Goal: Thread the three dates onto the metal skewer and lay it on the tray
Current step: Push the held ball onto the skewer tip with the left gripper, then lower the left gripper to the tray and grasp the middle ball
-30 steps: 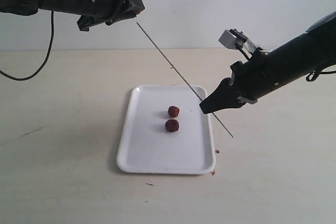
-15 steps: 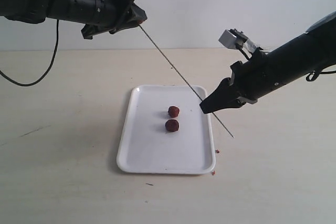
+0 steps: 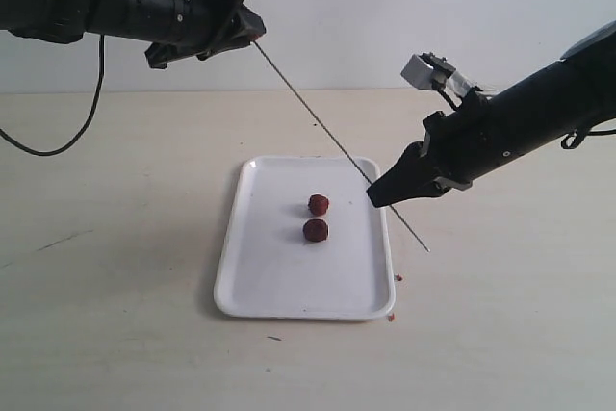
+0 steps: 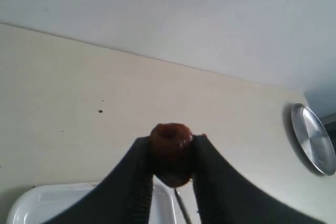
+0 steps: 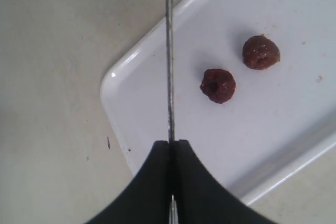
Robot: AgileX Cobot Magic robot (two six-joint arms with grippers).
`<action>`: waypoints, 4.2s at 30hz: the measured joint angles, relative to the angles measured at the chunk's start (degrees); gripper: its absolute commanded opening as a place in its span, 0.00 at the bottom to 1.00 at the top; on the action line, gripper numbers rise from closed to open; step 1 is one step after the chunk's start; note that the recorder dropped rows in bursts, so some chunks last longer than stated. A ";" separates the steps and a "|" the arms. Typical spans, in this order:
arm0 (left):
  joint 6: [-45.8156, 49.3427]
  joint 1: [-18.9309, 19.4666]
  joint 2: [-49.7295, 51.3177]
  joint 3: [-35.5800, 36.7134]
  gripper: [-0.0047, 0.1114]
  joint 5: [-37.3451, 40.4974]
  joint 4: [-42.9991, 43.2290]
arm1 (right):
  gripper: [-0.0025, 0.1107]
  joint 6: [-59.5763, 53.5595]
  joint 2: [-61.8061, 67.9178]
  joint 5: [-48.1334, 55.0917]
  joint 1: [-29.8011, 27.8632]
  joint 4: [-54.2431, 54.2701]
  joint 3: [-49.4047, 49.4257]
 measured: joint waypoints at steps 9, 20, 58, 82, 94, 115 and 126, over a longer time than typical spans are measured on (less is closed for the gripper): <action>0.13 0.00 0.00 0.00 0.27 1.43 0.23 | 0.02 0.00 0.00 -0.70 0.00 0.11 0.00; 1.36 -2.40 0.00 -0.23 0.27 5.24 0.47 | 0.02 -3.23 0.00 -2.62 0.00 8.74 0.00; 9.20 -8.18 -0.04 -0.39 0.70 6.41 18.15 | 0.02 -6.59 -0.63 -22.14 -0.53 20.12 0.00; -26.51 -17.93 15.71 -19.13 0.68 35.97 67.98 | 0.02 21.17 -8.13 -27.52 -4.86 -11.07 -0.22; -43.91 -21.27 22.79 -23.99 0.68 39.50 74.97 | 0.02 21.17 -8.13 -27.42 -4.86 -10.81 -0.22; -47.59 -21.69 24.84 -24.34 0.42 39.83 72.20 | 0.02 21.17 -8.13 -27.30 -4.86 -10.59 -0.22; -47.72 -21.82 24.84 -24.37 0.38 40.58 72.10 | 0.02 21.17 -8.13 -27.30 -4.86 -10.49 -0.22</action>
